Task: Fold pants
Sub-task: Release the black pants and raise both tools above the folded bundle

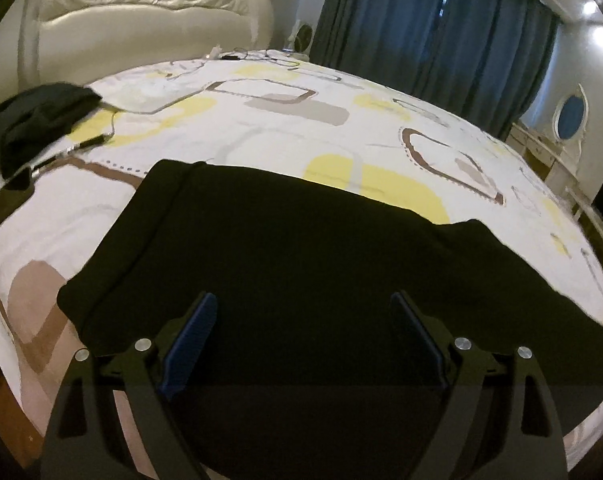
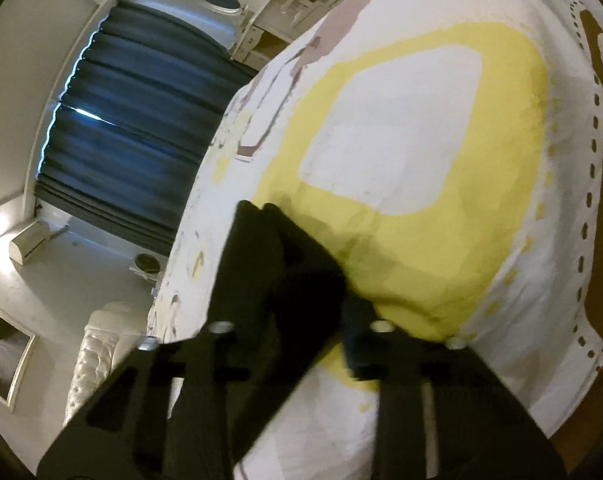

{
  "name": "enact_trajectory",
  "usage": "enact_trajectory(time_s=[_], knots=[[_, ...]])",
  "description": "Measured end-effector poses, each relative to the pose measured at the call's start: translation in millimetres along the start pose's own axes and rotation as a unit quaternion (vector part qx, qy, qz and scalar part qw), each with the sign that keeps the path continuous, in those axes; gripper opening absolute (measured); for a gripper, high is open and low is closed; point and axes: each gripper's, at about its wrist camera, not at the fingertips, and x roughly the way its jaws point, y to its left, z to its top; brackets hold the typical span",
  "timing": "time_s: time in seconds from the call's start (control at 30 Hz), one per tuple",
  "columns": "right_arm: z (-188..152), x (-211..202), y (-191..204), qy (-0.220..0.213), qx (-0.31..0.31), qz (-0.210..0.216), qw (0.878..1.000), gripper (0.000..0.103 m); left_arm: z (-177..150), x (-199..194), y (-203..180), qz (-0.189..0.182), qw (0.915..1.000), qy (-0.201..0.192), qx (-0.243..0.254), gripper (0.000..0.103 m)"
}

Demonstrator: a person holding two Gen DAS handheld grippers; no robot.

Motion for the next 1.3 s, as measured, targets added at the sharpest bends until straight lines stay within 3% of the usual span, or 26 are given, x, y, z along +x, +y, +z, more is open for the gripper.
enact_trajectory(time_s=[0.2, 0.37, 0.63, 0.8, 1.3], knots=[[-3.3, -2.8, -2.9, -0.004, -0.002, 0.008, 1.000, 0.019, -13.3, 10.6, -12.4, 0.024, 0.9968, -0.018, 0.074, 0.098], [-3.9, -3.5, -0.6, -0.005, -0.002, 0.011, 1.000, 0.019, -12.5, 7.7, -4.7, 0.005, 0.9984, -0.022, 0.052, 0.098], [-6.3, -8.0, 17.9, -0.007, -0.013, 0.029, 0.999, 0.018, -17.6, 5.4, -3.9, -0.006, 0.9965, -0.041, 0.073, 0.098], [-8.5, -12.8, 40.6, -0.008, -0.032, 0.041, 0.999, 0.017, -21.6, 3.0, 0.1, -0.020, 0.9954, -0.061, 0.071, 0.098], [-43.8, -9.1, 116.5, 0.022, -0.109, 0.075, 0.991, 0.017, -22.1, 1.9, 2.9, -0.029, 0.9950, -0.066, 0.070, 0.098]])
